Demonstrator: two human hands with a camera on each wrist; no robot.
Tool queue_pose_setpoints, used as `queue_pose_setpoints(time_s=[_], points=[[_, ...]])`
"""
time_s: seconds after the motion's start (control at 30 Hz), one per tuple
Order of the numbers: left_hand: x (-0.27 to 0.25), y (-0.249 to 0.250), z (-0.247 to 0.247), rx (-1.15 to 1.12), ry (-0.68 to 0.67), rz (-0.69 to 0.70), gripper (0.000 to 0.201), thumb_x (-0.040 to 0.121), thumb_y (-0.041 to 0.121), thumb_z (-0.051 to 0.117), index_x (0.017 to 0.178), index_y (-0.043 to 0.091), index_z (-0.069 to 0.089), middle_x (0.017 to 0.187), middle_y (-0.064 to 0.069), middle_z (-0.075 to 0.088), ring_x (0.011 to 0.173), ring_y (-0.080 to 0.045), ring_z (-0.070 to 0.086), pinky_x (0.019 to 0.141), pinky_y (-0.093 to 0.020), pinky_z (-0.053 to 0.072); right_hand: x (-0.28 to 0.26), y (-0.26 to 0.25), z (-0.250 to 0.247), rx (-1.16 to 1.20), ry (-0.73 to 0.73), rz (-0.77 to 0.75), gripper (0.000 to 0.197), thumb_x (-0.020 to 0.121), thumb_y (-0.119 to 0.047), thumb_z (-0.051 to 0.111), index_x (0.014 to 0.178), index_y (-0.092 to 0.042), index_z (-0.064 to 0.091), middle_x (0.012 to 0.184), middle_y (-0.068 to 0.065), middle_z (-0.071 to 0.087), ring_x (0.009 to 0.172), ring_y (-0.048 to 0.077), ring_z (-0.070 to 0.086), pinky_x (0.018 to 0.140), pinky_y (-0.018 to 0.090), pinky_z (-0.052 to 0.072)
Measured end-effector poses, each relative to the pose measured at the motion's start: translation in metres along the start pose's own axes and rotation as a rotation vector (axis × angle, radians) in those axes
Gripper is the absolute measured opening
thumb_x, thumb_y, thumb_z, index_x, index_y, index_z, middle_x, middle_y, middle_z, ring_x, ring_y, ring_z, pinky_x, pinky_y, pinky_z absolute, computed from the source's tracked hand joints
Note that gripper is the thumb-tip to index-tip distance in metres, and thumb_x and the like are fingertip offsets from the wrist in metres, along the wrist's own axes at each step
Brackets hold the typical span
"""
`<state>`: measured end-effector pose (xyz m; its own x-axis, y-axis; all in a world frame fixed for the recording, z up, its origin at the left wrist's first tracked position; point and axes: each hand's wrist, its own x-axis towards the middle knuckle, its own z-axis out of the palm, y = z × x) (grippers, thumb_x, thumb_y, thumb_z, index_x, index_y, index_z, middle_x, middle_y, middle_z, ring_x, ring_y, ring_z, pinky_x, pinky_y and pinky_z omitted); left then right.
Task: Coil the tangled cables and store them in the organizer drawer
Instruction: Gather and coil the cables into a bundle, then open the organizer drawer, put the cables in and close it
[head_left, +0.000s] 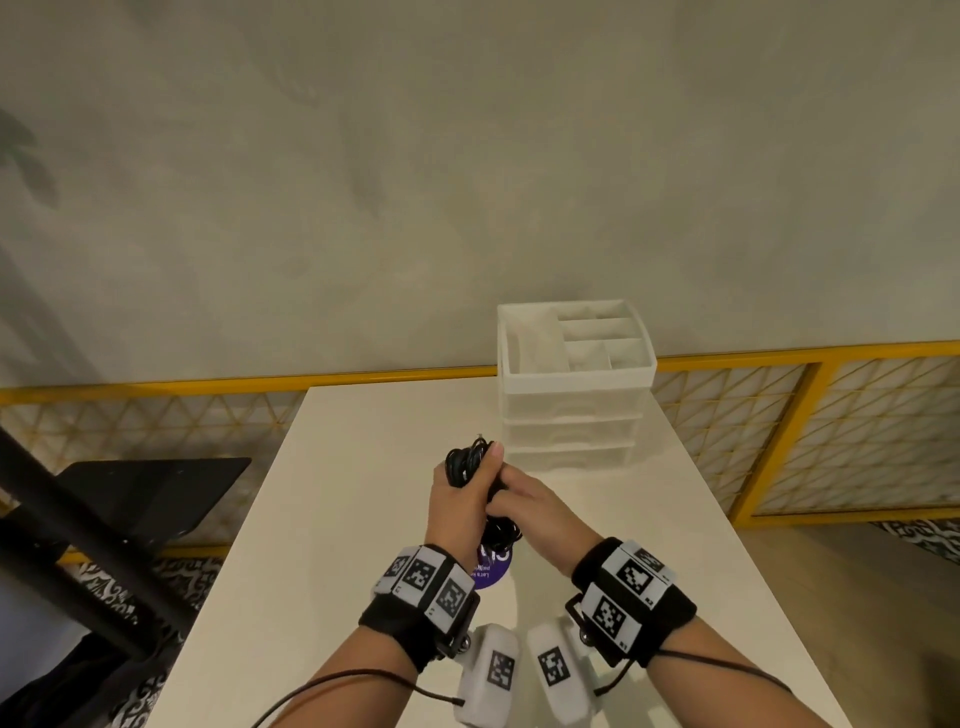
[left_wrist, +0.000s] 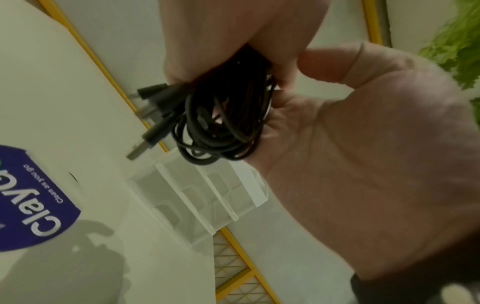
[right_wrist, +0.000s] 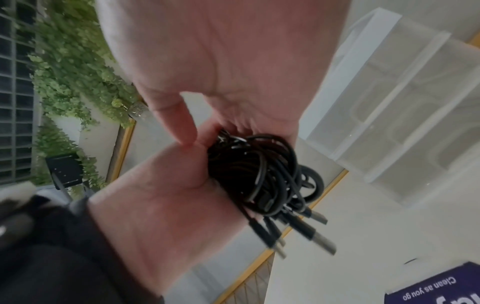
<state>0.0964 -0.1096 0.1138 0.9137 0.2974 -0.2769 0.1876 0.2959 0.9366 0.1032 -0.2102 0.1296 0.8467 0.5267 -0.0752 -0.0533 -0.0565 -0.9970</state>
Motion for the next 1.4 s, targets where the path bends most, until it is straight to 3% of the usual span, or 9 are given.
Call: queue_pose_setpoints(time_s=[0.1,0.23,0.4,0.6,0.7,0.9,0.97,1.2,1.4], points=[[0.006,0.006,0.004,0.008,-0.108,-0.06,0.073,0.061,0.053,0.079,0.115,0.009,0.059,0.107,-0.021,0.068,0.095,-0.032,0.07,0.078,-0.041,0.058,0.003,-0.001,-0.007,-0.121,0.006,-0.013,0.053,0.082,-0.003,0.045,0.133,-0.017,0.045,0.12,0.004,0.062,0.108,0.013,0.06,0.09,0.025,0.049],[0.011,0.015,0.018,0.101,-0.247,-0.113,0.057,0.076,0.053,0.066,0.122,0.022,0.054,0.116,-0.012,0.065,0.104,-0.025,0.065,0.087,-0.04,0.054,0.006,-0.005,-0.022,-0.26,0.004,-0.027,0.056,0.084,0.0,0.051,0.136,-0.013,0.036,0.117,-0.001,0.058,0.104,0.008,0.059,0.078,0.011,0.049],[0.022,0.024,0.039,0.242,-0.368,-0.102,0.062,0.08,0.06,0.055,0.129,0.022,0.049,0.12,-0.008,0.061,0.109,-0.019,0.06,0.091,-0.036,0.051,0.012,-0.003,-0.044,-0.186,0.147,-0.008,0.046,0.08,-0.004,0.065,0.122,-0.015,0.047,0.102,-0.006,0.064,0.09,-0.001,0.062,0.07,0.009,0.05],[0.033,0.033,0.069,0.381,-0.504,-0.046,0.061,0.088,0.058,0.043,0.139,0.025,0.038,0.133,-0.002,0.052,0.11,-0.008,0.052,0.089,-0.023,0.038,0.029,-0.002,-0.068,-0.034,0.358,0.02,0.029,0.081,0.0,0.061,0.107,-0.014,0.057,0.088,-0.004,0.066,0.082,0.01,0.065,0.063,0.013,0.05],[0.04,0.046,0.08,0.47,-0.55,0.042,0.054,0.092,0.055,0.036,0.135,0.024,0.046,0.126,0.008,0.053,0.112,-0.005,0.047,0.093,-0.019,0.032,0.039,-0.003,-0.082,0.025,0.451,0.044,0.017,0.082,-0.004,0.063,0.097,-0.011,0.06,0.076,0.0,0.064,0.069,0.01,0.061,0.057,0.017,0.047],[0.092,0.055,0.069,0.443,-0.115,0.213,0.039,0.087,0.049,0.054,0.117,0.023,0.054,0.135,-0.003,0.052,0.121,-0.018,0.048,0.097,-0.03,0.035,0.071,0.022,-0.127,0.357,0.776,0.204,0.009,0.076,-0.011,0.07,0.077,-0.008,0.062,0.068,0.01,0.057,0.064,0.025,0.055,0.062,0.032,0.046],[0.112,0.055,0.067,0.438,-0.041,0.202,0.047,0.087,0.043,0.057,0.125,0.017,0.05,0.135,-0.009,0.052,0.123,-0.023,0.049,0.095,-0.03,0.036,0.083,0.034,-0.138,0.512,0.826,0.307,0.011,0.074,-0.009,0.069,0.079,-0.002,0.063,0.07,0.013,0.059,0.064,0.028,0.057,0.062,0.034,0.049],[0.162,0.049,0.071,0.594,-0.031,0.175,0.055,0.096,0.032,0.046,0.143,0.007,0.033,0.143,-0.013,0.046,0.131,-0.028,0.043,0.1,-0.03,0.032,0.119,0.056,-0.152,0.768,0.872,0.397,0.012,0.078,-0.009,0.06,0.068,-0.003,0.065,0.081,0.014,0.066,0.073,0.03,0.062,0.076,0.04,0.052],[0.187,0.039,0.069,0.637,-0.029,0.227,0.039,0.096,0.025,0.046,0.128,0.006,0.056,0.131,-0.014,0.059,0.123,-0.031,0.053,0.106,-0.041,0.04,0.134,0.058,-0.146,0.965,0.823,0.323,0.021,0.085,-0.007,0.05,0.065,-0.007,0.056,0.074,0.008,0.061,0.068,0.023,0.059,0.063,0.034,0.049]])
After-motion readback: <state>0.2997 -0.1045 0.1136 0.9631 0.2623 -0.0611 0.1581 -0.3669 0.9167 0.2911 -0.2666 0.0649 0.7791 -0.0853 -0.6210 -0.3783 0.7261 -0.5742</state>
